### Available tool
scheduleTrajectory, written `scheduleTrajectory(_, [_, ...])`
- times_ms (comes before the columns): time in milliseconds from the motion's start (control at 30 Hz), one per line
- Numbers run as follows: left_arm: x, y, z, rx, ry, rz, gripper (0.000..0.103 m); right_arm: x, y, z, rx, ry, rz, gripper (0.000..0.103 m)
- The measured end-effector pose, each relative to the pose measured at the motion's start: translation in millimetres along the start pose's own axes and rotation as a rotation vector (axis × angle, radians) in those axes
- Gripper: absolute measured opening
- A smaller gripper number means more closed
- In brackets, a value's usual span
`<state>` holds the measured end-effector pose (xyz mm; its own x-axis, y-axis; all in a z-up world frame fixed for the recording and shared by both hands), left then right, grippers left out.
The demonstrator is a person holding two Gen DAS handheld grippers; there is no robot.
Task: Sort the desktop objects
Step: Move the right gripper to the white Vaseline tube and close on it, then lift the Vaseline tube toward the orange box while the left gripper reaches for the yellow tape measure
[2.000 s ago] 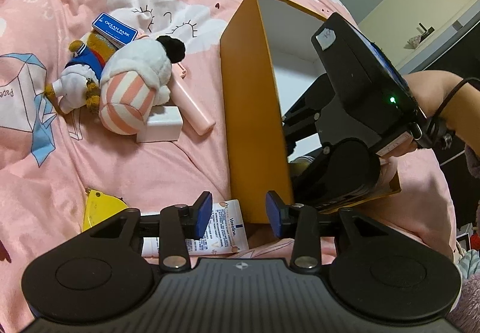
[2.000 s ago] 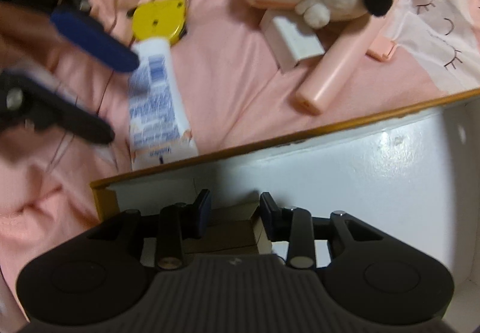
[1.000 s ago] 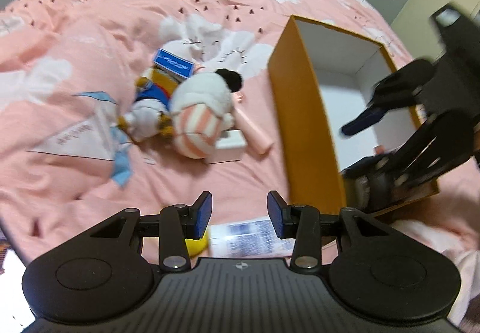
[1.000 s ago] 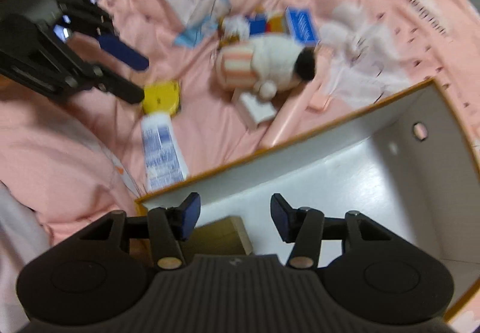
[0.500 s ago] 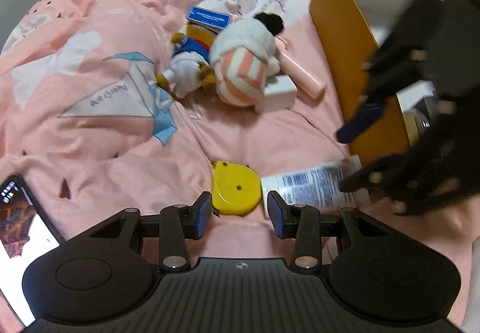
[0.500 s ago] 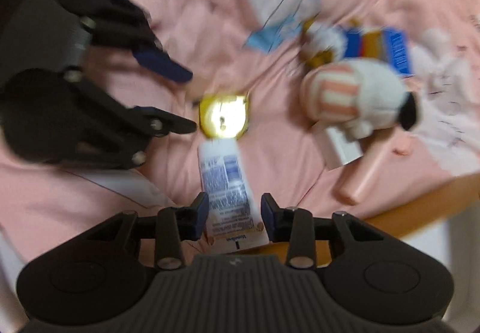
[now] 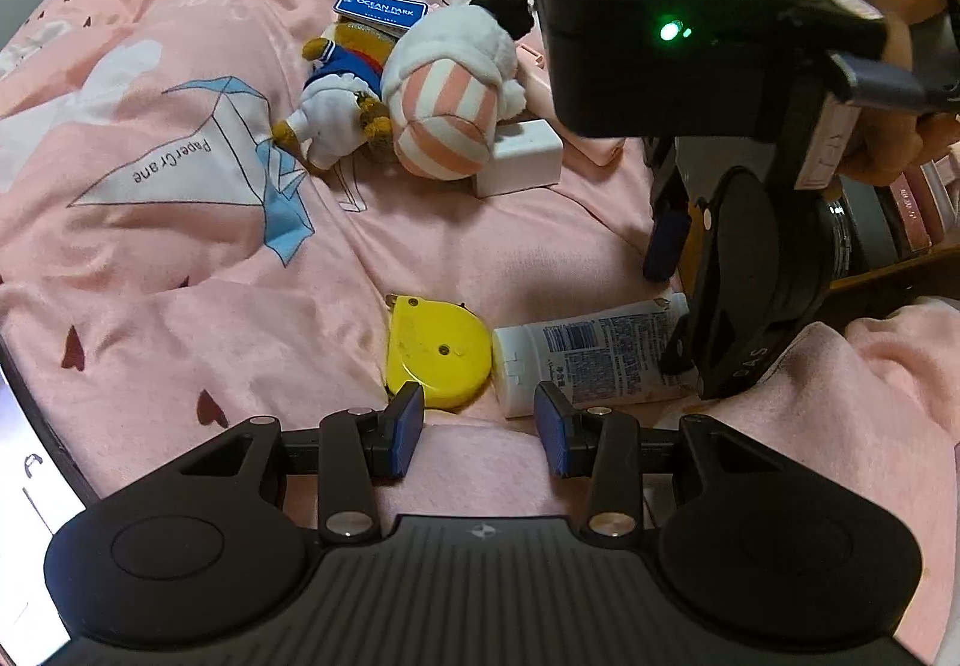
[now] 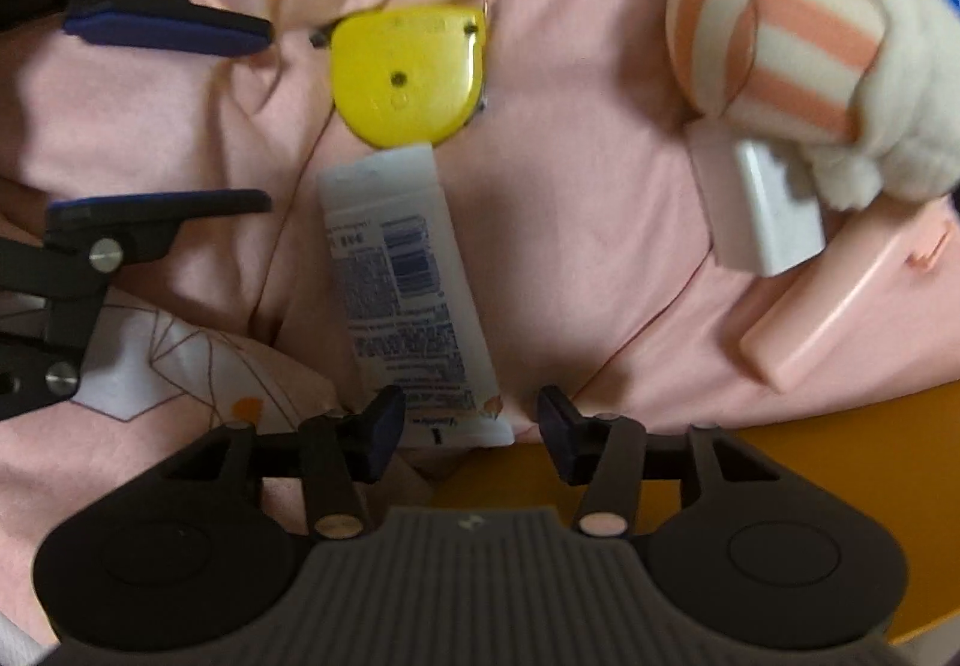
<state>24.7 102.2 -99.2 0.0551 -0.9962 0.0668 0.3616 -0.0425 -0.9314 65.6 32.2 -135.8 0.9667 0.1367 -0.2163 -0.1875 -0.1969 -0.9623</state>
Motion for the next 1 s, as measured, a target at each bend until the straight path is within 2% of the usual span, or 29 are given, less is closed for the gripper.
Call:
scheduleTrajectory(133, [2.0,-0.2,-0.5,0.007,0.001,-0.005,0.047,-0.3,5.0,-5.8,0.000,0.031,0.040,0.045])
scheduleTrajectory(200, [1.6,-0.3,-1.6,0.011,-0.005,-0.011,0.047,-1.2,1.4,-10.4,0.023,0.035,0.022,0.032])
scheduleTrajectory(300, [1.9,-1.3,-2.0,0.016,-0.019,-0.025,0.047,-4.3,-15.0,-18.2,0.095,0.047,0.014,0.017])
scheduleTrajectory(400, [3.4,-4.3,-2.3,0.032,-0.030,-0.052,0.047,-10.1,-37.8,-24.0,0.195,0.076,0.042,0.009])
scheduleTrajectory(467, [4.9,-7.7,-1.6,0.041,-0.034,-0.068,0.047,-15.9,-51.9,-29.0,0.263,0.108,0.085,0.007])
scheduleTrajectory(600, [4.8,-12.5,-2.0,0.053,-0.057,-0.105,0.047,-20.8,-68.4,-40.3,0.399,0.171,0.088,0.007])
scheduleTrajectory(733, [2.4,-16.9,-2.8,0.056,-0.091,-0.138,0.047,-8.8,-82.6,-57.1,0.622,0.389,0.162,0.007])
scheduleTrajectory(867, [0.6,-18.7,-2.7,0.056,-0.111,-0.145,0.047,-4.3,-100.7,-61.5,0.827,0.573,0.159,0.006])
scheduleTrajectory(933, [1.2,-20.8,-1.5,0.064,-0.110,-0.139,0.047,-8.8,-106.7,-52.6,0.861,0.624,0.168,0.006])
scheduleTrajectory(1000, [3.1,-23.0,0.6,0.074,-0.108,-0.140,0.047,-5.0,-116.6,-50.4,0.877,0.635,0.134,0.006])
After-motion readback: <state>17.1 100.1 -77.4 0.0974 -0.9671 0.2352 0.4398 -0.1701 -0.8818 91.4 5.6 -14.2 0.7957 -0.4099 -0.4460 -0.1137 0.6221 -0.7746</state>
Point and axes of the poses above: each gripper's, at about its wrist camera, not at the fingertips, and y roughly the way its jaws point, x to its right, z to its top, the point moved 6 cm from there along y, roughly the way its jaws point, and after that the axes turned 7 degrees about -y, right-handed, at the moved point
